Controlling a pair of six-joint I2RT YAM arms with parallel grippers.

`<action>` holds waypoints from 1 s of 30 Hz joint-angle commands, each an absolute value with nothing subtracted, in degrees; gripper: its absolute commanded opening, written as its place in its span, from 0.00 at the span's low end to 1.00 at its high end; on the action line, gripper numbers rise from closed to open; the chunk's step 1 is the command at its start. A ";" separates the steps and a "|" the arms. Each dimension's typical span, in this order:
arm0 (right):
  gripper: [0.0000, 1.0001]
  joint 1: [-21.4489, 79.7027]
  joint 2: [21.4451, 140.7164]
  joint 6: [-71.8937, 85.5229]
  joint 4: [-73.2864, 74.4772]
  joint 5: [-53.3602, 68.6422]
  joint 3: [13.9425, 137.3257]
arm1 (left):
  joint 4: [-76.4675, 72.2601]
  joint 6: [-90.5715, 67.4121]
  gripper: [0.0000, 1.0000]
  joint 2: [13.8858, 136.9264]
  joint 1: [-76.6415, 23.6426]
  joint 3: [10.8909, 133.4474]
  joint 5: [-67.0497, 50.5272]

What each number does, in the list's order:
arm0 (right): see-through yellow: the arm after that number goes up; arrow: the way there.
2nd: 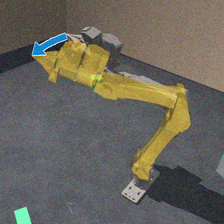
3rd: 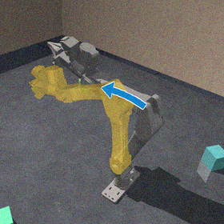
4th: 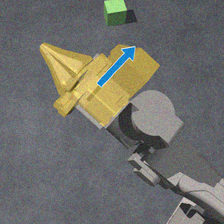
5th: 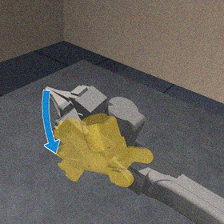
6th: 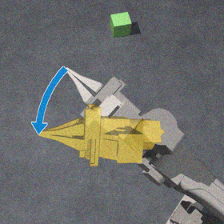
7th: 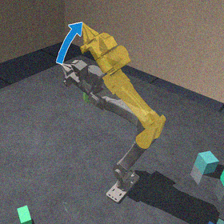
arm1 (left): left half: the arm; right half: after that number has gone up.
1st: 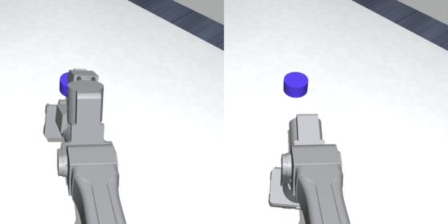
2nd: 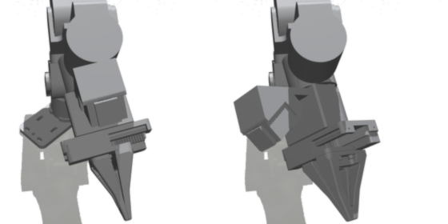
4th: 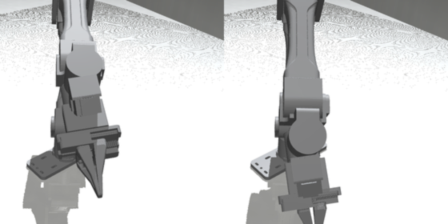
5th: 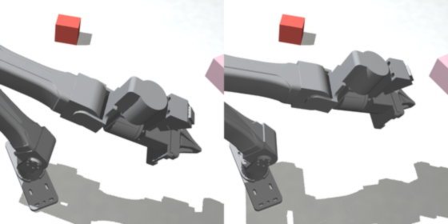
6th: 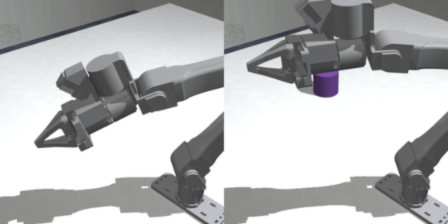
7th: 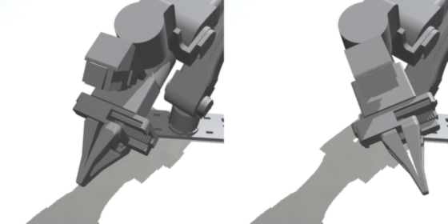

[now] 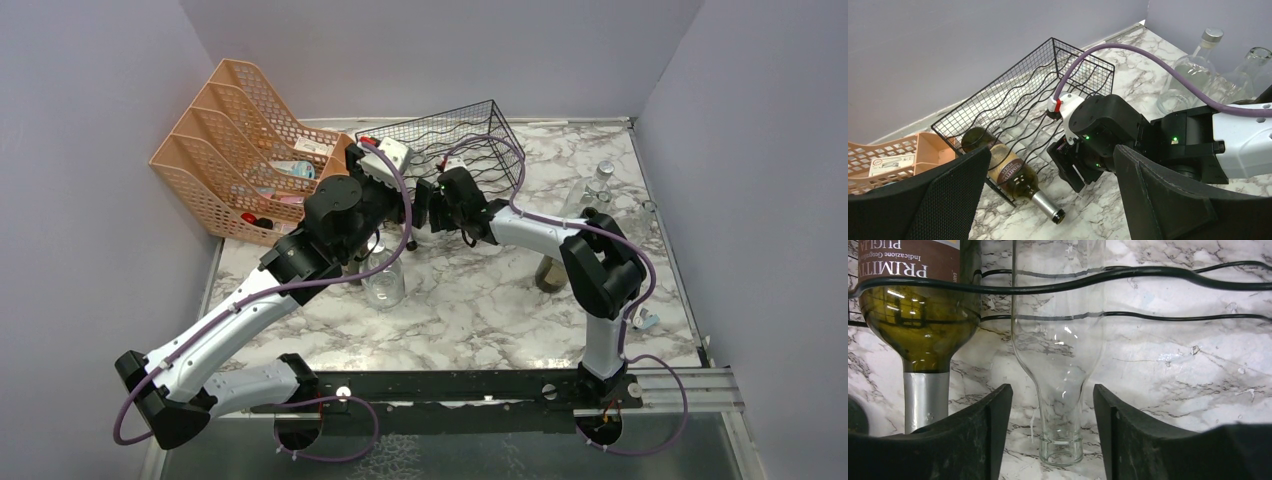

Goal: Put the wine bottle on the wine rack

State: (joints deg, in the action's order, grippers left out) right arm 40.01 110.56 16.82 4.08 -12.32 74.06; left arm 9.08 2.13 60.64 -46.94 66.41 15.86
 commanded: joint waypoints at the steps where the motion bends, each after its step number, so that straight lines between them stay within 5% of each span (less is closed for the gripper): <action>1: 0.56 40.04 111.06 15.45 6.88 -11.19 75.10 | 7.61 1.32 0.99 59.15 -46.72 65.57 15.44; 10: 0.30 40.05 113.29 13.57 4.20 -11.30 76.32 | 8.64 1.13 0.99 59.15 -46.71 66.00 15.52; 30: 0.04 39.98 116.21 15.00 0.38 -11.65 76.45 | 9.63 1.05 0.99 59.58 -46.72 66.62 15.12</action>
